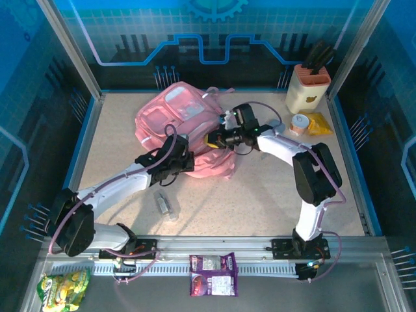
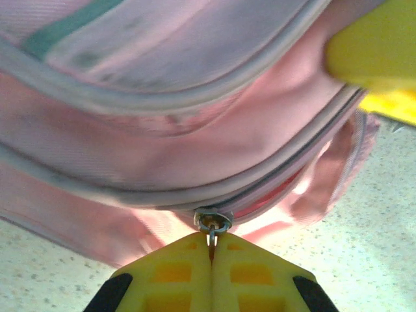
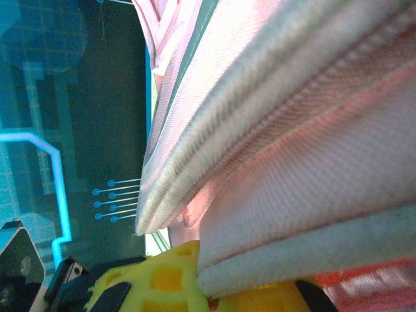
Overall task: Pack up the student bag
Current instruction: Unzip the student bag at the center of the table.
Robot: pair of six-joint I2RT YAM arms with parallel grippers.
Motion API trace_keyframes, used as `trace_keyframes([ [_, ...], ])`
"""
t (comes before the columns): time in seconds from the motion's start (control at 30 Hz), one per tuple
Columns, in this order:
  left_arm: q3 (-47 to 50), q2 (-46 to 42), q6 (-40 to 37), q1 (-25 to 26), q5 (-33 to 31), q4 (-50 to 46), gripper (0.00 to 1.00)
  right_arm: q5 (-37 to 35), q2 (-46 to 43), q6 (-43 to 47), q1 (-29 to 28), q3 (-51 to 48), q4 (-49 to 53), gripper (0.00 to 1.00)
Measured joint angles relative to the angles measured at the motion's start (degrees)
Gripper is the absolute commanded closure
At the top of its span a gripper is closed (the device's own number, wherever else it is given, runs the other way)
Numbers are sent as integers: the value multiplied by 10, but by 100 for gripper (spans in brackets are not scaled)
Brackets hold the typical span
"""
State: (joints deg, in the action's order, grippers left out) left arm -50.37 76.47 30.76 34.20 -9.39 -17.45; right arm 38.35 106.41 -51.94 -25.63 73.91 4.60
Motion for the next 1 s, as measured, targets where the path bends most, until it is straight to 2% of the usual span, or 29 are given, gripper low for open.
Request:
trace_keyframes([
  [0.17, 16, -12, -60, -16, -23, 20, 100, 31, 0, 26, 35, 16, 32, 100],
  [0.4, 52, -13, -103, -111, -20, 57, 100, 31, 0, 46, 41, 19, 46, 100],
  [0.6, 57, -7, -108, -192, 4, 99, 100, 22, -1, 53, 34, 15, 44, 100],
  [0.73, 51, 21, -102, -220, 12, 108, 100, -13, -7, 55, 8, 2, 38, 100],
  [0.8, 47, 35, -98, -228, 21, 109, 100, -28, -17, 51, -3, -15, 24, 85],
  [0.83, 47, 35, -97, -229, 27, 109, 93, -33, -21, 49, -4, -20, 19, 78],
  [0.87, 47, 35, -94, -230, 34, 109, 80, -37, -26, 50, -4, -25, 17, 71],
  [0.9, 47, 35, -92, -231, 39, 112, 71, -44, -33, 53, -3, -30, 18, 62],
  [1.0, 48, 29, -75, -234, 54, 108, 60, -85, -68, 74, 1, -39, 55, 39],
])
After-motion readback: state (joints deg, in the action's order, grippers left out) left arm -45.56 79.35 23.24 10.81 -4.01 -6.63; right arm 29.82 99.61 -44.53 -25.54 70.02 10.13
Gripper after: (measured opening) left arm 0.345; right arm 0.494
